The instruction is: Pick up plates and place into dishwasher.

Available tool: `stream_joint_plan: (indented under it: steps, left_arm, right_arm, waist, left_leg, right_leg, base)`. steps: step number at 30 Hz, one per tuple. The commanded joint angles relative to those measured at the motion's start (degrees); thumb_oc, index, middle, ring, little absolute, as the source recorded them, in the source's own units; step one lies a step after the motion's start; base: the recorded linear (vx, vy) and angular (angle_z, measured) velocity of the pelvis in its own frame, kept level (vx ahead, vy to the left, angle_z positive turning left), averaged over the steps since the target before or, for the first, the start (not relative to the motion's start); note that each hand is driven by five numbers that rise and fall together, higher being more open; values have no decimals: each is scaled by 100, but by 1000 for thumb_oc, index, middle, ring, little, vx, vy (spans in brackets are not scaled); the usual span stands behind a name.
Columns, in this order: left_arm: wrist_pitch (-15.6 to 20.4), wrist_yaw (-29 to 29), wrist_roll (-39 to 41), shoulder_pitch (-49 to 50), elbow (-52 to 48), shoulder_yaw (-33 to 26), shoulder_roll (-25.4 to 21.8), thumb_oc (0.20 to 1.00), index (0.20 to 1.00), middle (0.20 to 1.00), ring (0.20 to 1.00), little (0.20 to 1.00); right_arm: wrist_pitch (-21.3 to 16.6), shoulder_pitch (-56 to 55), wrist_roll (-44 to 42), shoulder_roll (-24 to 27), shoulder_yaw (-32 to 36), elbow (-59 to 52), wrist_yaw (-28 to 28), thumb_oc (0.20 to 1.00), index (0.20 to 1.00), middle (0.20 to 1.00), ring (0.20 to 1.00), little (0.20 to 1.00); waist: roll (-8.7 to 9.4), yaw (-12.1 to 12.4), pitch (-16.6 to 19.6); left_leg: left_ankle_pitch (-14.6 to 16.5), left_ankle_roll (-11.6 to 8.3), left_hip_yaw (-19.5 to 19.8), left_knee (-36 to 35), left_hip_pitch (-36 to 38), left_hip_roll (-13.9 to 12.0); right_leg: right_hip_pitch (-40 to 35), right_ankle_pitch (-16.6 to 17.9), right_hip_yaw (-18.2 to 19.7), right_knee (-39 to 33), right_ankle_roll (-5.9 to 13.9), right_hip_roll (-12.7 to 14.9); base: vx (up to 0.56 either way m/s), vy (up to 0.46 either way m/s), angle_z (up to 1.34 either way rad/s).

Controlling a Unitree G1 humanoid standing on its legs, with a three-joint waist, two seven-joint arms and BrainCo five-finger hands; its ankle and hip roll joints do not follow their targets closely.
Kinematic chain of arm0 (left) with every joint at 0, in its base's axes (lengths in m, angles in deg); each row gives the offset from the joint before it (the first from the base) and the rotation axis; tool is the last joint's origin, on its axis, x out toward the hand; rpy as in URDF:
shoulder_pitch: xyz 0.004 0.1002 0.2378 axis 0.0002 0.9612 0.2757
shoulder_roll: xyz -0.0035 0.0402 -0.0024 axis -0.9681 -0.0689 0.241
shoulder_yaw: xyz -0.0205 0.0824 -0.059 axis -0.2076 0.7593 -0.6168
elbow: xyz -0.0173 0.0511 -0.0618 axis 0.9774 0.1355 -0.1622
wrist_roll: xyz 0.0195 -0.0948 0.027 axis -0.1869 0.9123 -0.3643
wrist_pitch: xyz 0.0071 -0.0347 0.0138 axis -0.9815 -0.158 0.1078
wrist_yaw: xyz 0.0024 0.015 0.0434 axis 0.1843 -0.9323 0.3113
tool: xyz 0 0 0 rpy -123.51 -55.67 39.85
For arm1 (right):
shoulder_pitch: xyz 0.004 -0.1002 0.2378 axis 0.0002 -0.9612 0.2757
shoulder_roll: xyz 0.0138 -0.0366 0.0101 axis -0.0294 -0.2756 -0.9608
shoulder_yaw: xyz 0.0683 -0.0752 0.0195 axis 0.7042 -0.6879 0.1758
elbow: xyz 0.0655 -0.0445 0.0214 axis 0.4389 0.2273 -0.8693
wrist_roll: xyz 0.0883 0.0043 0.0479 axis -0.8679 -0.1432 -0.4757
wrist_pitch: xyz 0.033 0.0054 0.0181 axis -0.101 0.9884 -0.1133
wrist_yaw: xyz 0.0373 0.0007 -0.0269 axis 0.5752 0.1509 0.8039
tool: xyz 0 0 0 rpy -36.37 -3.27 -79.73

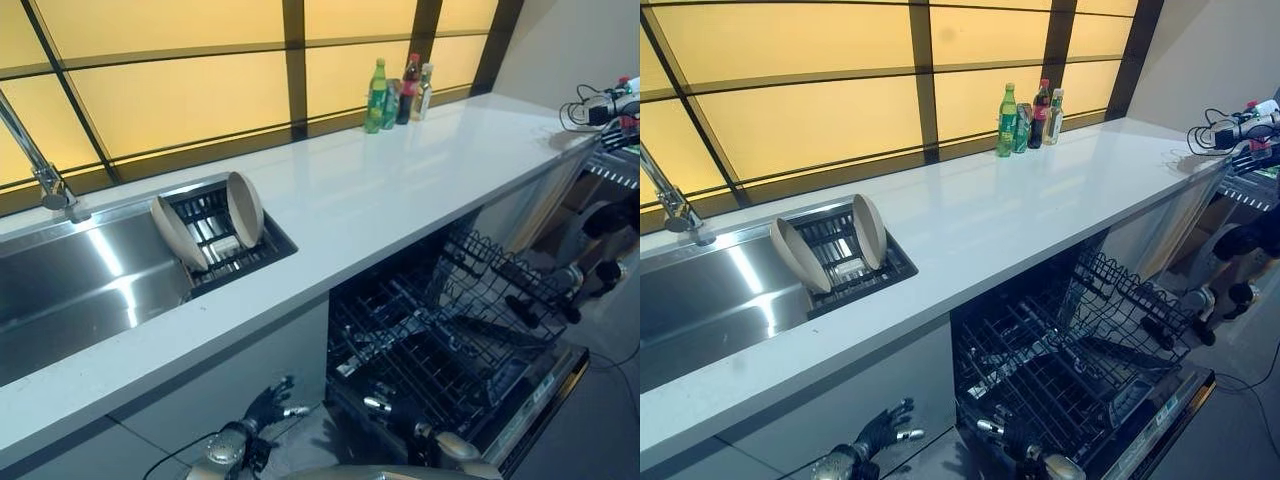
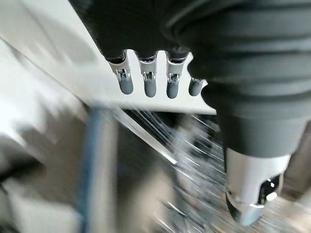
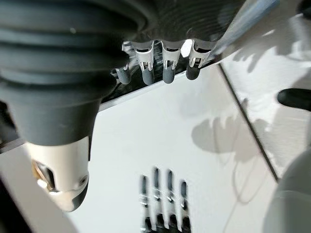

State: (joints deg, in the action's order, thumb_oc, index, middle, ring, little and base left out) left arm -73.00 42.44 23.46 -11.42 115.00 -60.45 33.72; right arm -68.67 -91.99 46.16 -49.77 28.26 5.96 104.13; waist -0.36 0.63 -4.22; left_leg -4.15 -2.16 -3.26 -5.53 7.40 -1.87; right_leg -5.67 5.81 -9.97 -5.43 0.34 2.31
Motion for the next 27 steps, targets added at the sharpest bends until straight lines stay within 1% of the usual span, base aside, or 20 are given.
stream_joint_plan:
  steps: [1, 2, 4, 5, 6, 7, 8, 9, 10, 12, 13, 15, 16, 17, 19, 20, 21, 23, 24, 27]
  left_arm:
    - [205, 2120, 926, -467, -919, 153, -276, 1000, 1000, 1000, 1000, 1000]
    - [94, 2755, 1279, -473, -1201, 162, -359, 1000, 1000, 1000, 1000, 1000]
    - [-213, 3635, 2078, -530, -1803, 102, -459, 1000, 1000, 1000, 1000, 1000]
    - [-605, 4159, 2469, -599, -2305, -93, -441, 1000, 1000, 1000, 1000, 1000]
    - [-779, 4592, 2896, -648, -2532, -177, -457, 1000, 1000, 1000, 1000, 1000]
    - [-931, 4885, 3345, -698, -2803, -260, -425, 1000, 1000, 1000, 1000, 1000]
    - [-1354, 5036, 3933, -778, -3316, -461, -291, 1000, 1000, 1000, 1000, 1000]
    - [-1508, 5020, 4124, -849, -3619, -584, -159, 1000, 1000, 1000, 1000, 1000]
    - [-1508, 4962, 4187, -896, -3765, -644, -64, 1000, 1000, 1000, 1000, 1000]
    - [-1202, 4298, 4700, -1120, -4353, -883, 27, 1000, 1000, 1000, 1000, 1000]
    - [-835, 3931, 4696, -1182, -4517, -981, 43, 1000, 1000, 1000, 1000, 1000]
    - [34, 2621, 4080, -1373, -4846, -1308, -117, 1000, 1000, 1000, 1000, 1000]
    - [406, 2013, 3790, -1466, -4944, -1506, -362, 1000, 1000, 1000, 1000, 1000]
    - [1003, 927, 2833, -1559, -4928, -1767, -624, 1000, 1000, 1000, 1000, 1000]
    - [1479, -669, 1302, -1762, -4697, -2195, -1156, 1000, 1000, 1000, 1000, 1000]
    - [1870, -1667, 265, -1980, -4277, -2435, -1734, 1000, 1000, 1000, 1000, 1000]
    - [1927, -2408, -544, -2163, -4067, -2580, -2173, 1000, 1000, 1000, 1000, 1000]
    - [1687, -3405, -1288, -2444, -3487, -2777, -2917, 1000, 1000, 1000, 1000, 1000]
    - [1772, -3641, -1598, -2541, -3222, -2735, -3171, 1000, 1000, 1000, 1000, 1000]
    - [1522, -4543, -2509, -2677, -2807, -2626, -3859, 1000, 1000, 1000, 1000, 1000]
  right_arm:
    - [8, 453, -119, 253, 6, -554, -11, 1000, 1000, 1000, 1000, 1000]
    - [31, 463, -86, 300, 13, -552, 5, 1000, 1000, 1000, 1000, 1000]
    - [83, 487, 3, 327, 15, -514, 91, 1000, 1000, 1000, 1000, 1000]
    - [38, 464, 63, 307, 21, -452, 108, 1000, 1000, 1000, 1000, 1000]
    - [14, 451, 88, 289, 24, -412, 128, 1000, 1000, 1000, 1000, 1000]
    - [-10, 447, 98, 261, 23, -346, 160, 1000, 1000, 1000, 1000, 1000]
    - [-48, 438, 136, 187, 31, -236, 195, 1000, 1000, 1000, 1000, 1000]
    - [-92, 429, 160, 128, 47, -157, 209, 1000, 1000, 1000, 1000, 1000]
    - [-111, 417, 174, 84, 52, -120, 220, 1000, 1000, 1000, 1000, 1000]
    - [-147, 383, 225, -48, 37, -26, 230, 1000, 1000, 1000, 1000, 1000]
    - [-140, 347, 265, -84, 10, -61, 197, 1000, 1000, 1000, 1000, 1000]
    - [-76, 209, 342, -135, -32, -252, 151, 1000, 1000, 1000, 1000, 1000]
    - [-25, 136, 327, -123, -42, -380, 190, 1000, 1000, 1000, 1000, 1000]
    - [100, 16, 219, -107, -44, -609, 325, 1000, 1000, 1000, 1000, 1000]
    - [128, -148, 79, -73, -23, -829, 550, 1000, 1000, 1000, 1000, 1000]
    - [159, -209, -52, 27, -43, -1078, 621, 1000, 1000, 1000, 1000, 1000]
    - [153, -244, -184, 105, -76, -1242, 670, 1000, 1000, 1000, 1000, 1000]
    - [138, -305, -425, 279, -140, -1548, 714, 1000, 1000, 1000, 1000, 1000]
    - [150, -331, -500, 351, -150, -1684, 685, 1000, 1000, 1000, 1000, 1000]
    - [179, -451, -679, 585, -85, -2014, 727, 1000, 1000, 1000, 1000, 1000]
  waist:
    - [-201, -116, -561]
    - [-243, -131, -565]
    - [-294, -140, -561]
    - [-312, -123, -540]
    - [-315, -115, -531]
    - [-312, -103, -515]
    - [-298, -76, -477]
    - [-280, -60, -458]
    - [-264, -54, -440]
    - [-203, -32, -383]
    - [-187, -32, -373]
    - [-155, -27, -348]
    - [-151, -18, -338]
    - [-156, -21, -329]
    - [-162, -20, -285]
    - [-181, -25, -248]
    - [-192, -36, -214]
    - [-207, -59, -158]
    - [-210, -74, -143]
    - [-210, -141, -160]
  left_leg:
    - [640, 174, -10, 141, 32, 194]
    - [638, 170, -14, 135, 33, 194]
    - [641, 161, -25, 111, 50, 188]
    - [649, 162, -16, 89, 65, 189]
    - [656, 160, -10, 82, 75, 187]
    - [663, 152, -6, 76, 84, 183]
    - [680, 145, 0, 61, 107, 178]
    - [698, 140, 13, 53, 125, 174]
    - [709, 132, 19, 53, 133, 166]
    - [726, 105, 58, 53, 158, 148]
    - [734, 96, 68, 53, 168, 141]
    - [736, 82, 96, 53, 172, 131]
    - [727, 78, 114, 53, 170, 127]
    - [716, 71, 141, 53, 176, 130]
    - [708, 67, 156, 53, 170, 139]
    - [708, 61, 151, 53, 160, 139]
    - [699, 58, 153, 53, 144, 141]
    - [663, 44, 129, 53, 104, 139]
    - [656, 42, 115, 53, 85, 140]
    - [617, 42, 47, 53, 45, 134]
  right_leg:
    - [-94, -529, -49, 227, 498, 409]
    - [-91, -532, -46, 229, 498, 422]
    - [-109, -528, -58, 210, 510, 447]
    - [-135, -522, -71, 180, 512, 459]
    - [-154, -517, -82, 164, 514, 467]
    - [-175, -511, -91, 146, 519, 476]
    - [-201, -515, -85, 133, 519, 479]
    - [-228, -519, -78, 120, 521, 478]
    - [-246, -522, -72, 110, 518, 473]
    - [-298, -538, -61, 92, 521, 452]
    - [-317, -555, -55, 89, 517, 446]
    - [-340, -581, -71, 88, 526, 445]
    - [-350, -587, -90, 89, 530, 450]
    - [-367, -595, -103, 90, 535, 453]
    - [-386, -618, -145, 85, 549, 455]
    - [-399, -632, -181, 67, 556, 448]
    - [-397, -643, -199, 63, 557, 440]
    - [-372, -649, -220, 67, 558, 429]
    - [-355, -645, -224, 67, 566, 423]
    - [-301, -630, -210, 89, 570, 403]
  base:
    - [-20, 86, 0]
    - [-11, 86, 0]
    - [9, 62, 1]
    - [0, 0, 0]
    - [33, -3, 1]
    - [43, -21, 1]
    - [53, -29, 2]
    - [57, -45, 2]
    - [72, -82, 2]
    - [71, -86, 1]
    - [48, -43, 0]
    - [36, -28, -1]
    - [35, -6, 0]
    - [46, 8, 1]
    - [53, 22, 4]
    - [62, 30, 9]
    - [72, 29, 15]
    - [64, 25, 18]
    - [45, 24, 12]
    - [41, 31, 6]
